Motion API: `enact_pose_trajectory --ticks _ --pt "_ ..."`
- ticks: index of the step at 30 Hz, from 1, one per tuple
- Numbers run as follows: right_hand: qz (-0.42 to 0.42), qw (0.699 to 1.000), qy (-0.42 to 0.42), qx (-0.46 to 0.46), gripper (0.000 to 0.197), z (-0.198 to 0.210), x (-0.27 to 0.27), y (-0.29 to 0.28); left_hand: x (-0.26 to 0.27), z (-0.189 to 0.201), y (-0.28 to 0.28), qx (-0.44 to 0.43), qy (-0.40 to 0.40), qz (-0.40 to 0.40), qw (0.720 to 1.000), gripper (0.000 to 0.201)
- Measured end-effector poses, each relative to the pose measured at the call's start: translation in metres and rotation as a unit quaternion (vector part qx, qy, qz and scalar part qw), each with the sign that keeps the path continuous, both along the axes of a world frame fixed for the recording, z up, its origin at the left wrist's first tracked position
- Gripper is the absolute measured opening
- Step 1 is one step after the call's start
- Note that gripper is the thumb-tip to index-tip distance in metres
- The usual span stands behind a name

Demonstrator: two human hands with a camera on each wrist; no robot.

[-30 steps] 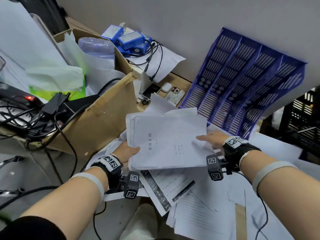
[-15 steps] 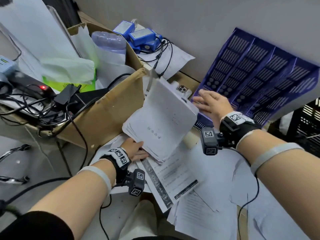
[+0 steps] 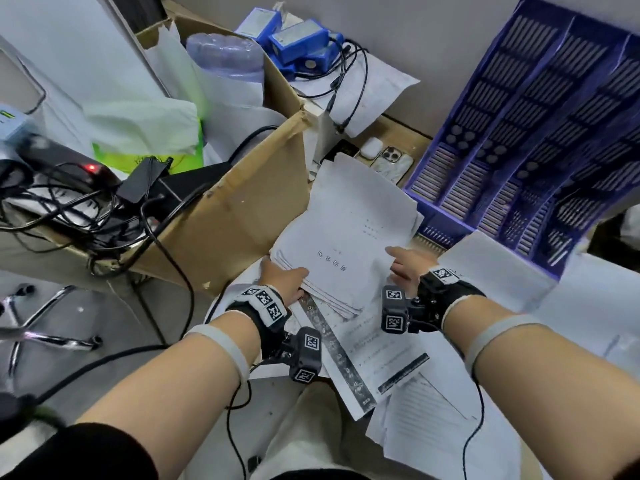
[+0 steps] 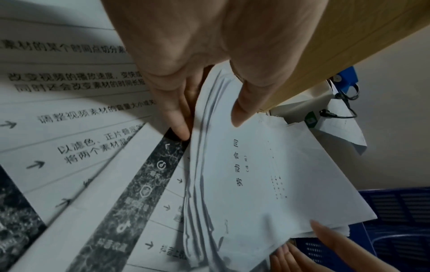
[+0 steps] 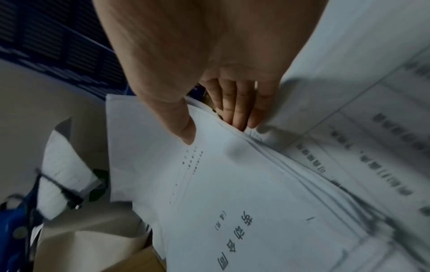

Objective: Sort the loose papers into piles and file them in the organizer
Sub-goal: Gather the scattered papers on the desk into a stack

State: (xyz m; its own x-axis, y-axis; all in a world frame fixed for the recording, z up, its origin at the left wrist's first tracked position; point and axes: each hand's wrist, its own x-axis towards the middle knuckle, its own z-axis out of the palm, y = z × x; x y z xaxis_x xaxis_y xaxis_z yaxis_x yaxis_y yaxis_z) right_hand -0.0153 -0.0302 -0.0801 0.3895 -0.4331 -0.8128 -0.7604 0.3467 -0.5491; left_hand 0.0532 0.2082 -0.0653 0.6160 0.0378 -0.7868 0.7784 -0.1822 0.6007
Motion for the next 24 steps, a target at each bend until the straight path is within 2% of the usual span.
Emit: enact_pose_trajectory --ticks 2,3,4,5,7,10,12,14,15,17,19,21,24 --pt "0.012 1.0 0.003 0.006 0.055 -0.03 0.004 -0.01 -0.001 -0.002 0.002 -0.019 -0.011 0.01 1.0 0.062" --pt "0.022 1.0 0.004 0.011 0.061 -0.042 0.005 -0.015 -0.002 -0.003 0.004 -0.025 -0.017 0.011 0.999 0.06" --pt "0.031 0.999 0.006 0.009 0.056 -0.036 0.006 -0.011 -0.003 -0.001 0.005 -0.037 -0.017 0.013 0.999 0.059" --pt "0.045 0.999 0.008 0.004 0.044 -0.03 0.007 -0.009 -0.003 -0.002 0.006 -0.046 -0.018 0.011 0.999 0.058" --pt "0.078 0.996 0.004 -0.03 0.023 0.004 0.007 0.005 -0.003 0.0 0.009 -0.047 -0.028 -0.001 0.999 0.06" --pt "0.139 0.984 0.0 -0.114 0.019 0.022 -0.002 0.009 0.001 -0.004 0.018 -0.006 -0.044 -0.044 0.998 0.07" --pt "0.156 0.98 -0.019 -0.12 0.024 0.027 -0.015 0.006 0.002 -0.001 0.021 0.015 -0.042 -0.078 0.996 0.077" --pt "0.131 0.985 -0.028 -0.105 0.028 0.035 -0.031 0.001 0.004 0.001 0.021 0.034 -0.026 -0.093 0.995 0.078" --pt "0.116 0.988 -0.025 -0.101 0.028 0.041 -0.039 -0.005 0.006 0.002 0.02 0.029 -0.011 -0.097 0.995 0.071" --pt "0.118 0.989 -0.011 -0.086 0.025 0.055 -0.056 -0.018 0.009 0.007 0.018 0.006 0.015 -0.111 0.994 0.043" --pt "0.158 0.983 0.023 -0.089 0.022 0.068 -0.069 -0.031 0.011 0.008 0.017 0.007 0.011 -0.13 0.991 0.028" --pt "0.242 0.961 0.076 -0.11 0.022 0.074 -0.073 -0.042 0.011 0.008 0.016 0.026 -0.009 -0.147 0.989 0.029" --pt "0.394 0.893 0.126 -0.177 0.017 0.069 -0.064 -0.039 0.013 -0.002 0.014 0.088 -0.029 -0.168 0.981 0.045"
